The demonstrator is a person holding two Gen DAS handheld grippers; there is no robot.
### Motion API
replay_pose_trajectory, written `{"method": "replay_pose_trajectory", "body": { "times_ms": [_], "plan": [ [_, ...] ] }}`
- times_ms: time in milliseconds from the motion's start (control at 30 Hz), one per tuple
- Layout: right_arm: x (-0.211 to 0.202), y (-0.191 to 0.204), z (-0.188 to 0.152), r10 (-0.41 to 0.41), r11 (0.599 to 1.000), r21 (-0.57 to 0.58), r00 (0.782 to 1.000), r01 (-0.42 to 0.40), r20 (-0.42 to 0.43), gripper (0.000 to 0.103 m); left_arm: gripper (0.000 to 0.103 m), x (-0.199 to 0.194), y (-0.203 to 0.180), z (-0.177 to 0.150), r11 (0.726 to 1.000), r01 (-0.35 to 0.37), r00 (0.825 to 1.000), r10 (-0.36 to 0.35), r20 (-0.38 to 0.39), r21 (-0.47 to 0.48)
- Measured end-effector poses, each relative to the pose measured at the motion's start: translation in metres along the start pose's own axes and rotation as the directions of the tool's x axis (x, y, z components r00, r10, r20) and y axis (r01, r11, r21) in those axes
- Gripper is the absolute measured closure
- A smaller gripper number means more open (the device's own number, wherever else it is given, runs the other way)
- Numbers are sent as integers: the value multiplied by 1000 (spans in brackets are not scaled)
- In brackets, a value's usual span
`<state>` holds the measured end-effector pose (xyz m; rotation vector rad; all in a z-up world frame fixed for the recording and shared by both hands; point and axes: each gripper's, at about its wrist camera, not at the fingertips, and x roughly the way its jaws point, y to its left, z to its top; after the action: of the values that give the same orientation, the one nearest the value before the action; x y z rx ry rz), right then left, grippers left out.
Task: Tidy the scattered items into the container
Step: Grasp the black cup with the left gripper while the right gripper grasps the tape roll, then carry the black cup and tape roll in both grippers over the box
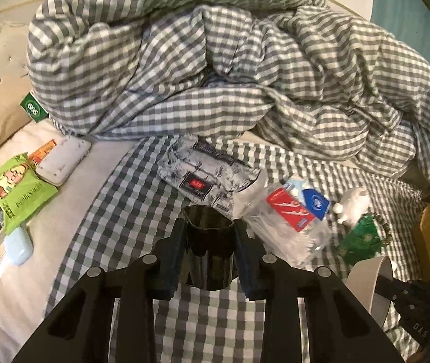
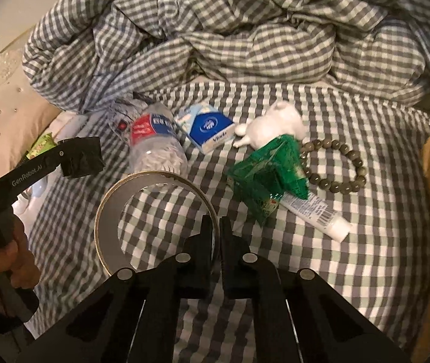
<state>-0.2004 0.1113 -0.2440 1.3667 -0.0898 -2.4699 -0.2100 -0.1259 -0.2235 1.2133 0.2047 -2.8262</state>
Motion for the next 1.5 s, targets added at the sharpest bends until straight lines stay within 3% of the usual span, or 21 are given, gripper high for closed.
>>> {"method": "replay_pose_trajectory", "body": {
  "times_ms": [500,1100,1367,1500],
  "plan": [
    [-120,-6,0,-1,1000,4,985,0,172,98,72,-103,-47,22,998,31,992,-37,120,49],
    [-261,-22,-22,-73,997,27,926,68,371,98,72,-225,-122,22,987,95,956,-127,264,128],
    [-317,-62,-42,-145,989,82,895,122,422,98,72,-254,-167,17,976,139,938,-183,293,165],
    [-335,-79,-48,-173,984,115,882,136,438,98,72,-257,-192,12,972,157,938,-202,282,177]
  ]
}}
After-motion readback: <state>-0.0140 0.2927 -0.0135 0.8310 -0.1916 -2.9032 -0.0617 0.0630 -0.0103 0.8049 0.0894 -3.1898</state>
